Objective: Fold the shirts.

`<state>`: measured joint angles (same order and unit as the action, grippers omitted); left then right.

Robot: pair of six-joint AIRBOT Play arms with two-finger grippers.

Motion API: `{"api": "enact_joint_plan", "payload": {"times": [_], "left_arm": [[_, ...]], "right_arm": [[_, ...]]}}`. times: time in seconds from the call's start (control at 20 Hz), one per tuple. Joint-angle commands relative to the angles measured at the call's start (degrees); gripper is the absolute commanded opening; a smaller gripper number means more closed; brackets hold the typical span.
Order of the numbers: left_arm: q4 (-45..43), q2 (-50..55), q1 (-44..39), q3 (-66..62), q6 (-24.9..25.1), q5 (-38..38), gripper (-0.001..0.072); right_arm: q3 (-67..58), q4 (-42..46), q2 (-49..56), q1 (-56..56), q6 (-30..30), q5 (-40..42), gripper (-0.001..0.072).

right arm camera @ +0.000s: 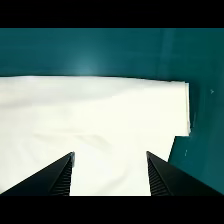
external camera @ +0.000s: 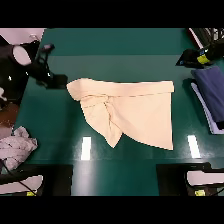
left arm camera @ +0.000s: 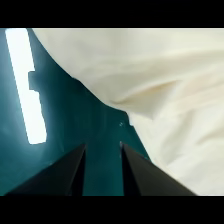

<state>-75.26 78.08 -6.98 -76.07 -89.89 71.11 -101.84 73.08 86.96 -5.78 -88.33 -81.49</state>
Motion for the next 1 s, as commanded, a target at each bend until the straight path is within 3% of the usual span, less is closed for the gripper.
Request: {"api": "enact_joint_plan", "payload": {"times": [0.0, 0.35, 0.7, 0.75, 0.8, 0.95], "left_arm": [[8.7, -4.9, -2.2, 15.6, 0.2, -5.7, 0.0267], [11.2, -5.1, -11.4, 28.2, -6.2, -19.4, 0.0267], [11.3, -5.0, -12.2, 28.6, -7.7, -21.1, 0.0269], [11.3, -5.0, -12.2, 28.6, -7.7, -20.8, 0.0333], [11.3, -5.0, -12.2, 28.6, -7.7, -20.5, 0.0447], [11.3, -5.0, -12.2, 28.6, -7.7, -21.0, 0.0446]], "right_arm": [[-0.4, 0.0, 0.0, 2.3, 0.3, -3.2, 0.0521], [-0.4, 0.0, 0.0, 6.0, 0.3, -3.2, 0.0522], [-0.4, 0.0, 0.0, 6.0, 0.3, -4.3, 0.0521], [-0.4, 0.0, 0.0, 6.0, 0.3, -4.3, 0.0521], [-0.4, 0.0, 0.0, 6.0, 0.3, -4.5, 0.0521], [-0.4, 0.0, 0.0, 6.0, 0.3, -4.7, 0.0521]]}}
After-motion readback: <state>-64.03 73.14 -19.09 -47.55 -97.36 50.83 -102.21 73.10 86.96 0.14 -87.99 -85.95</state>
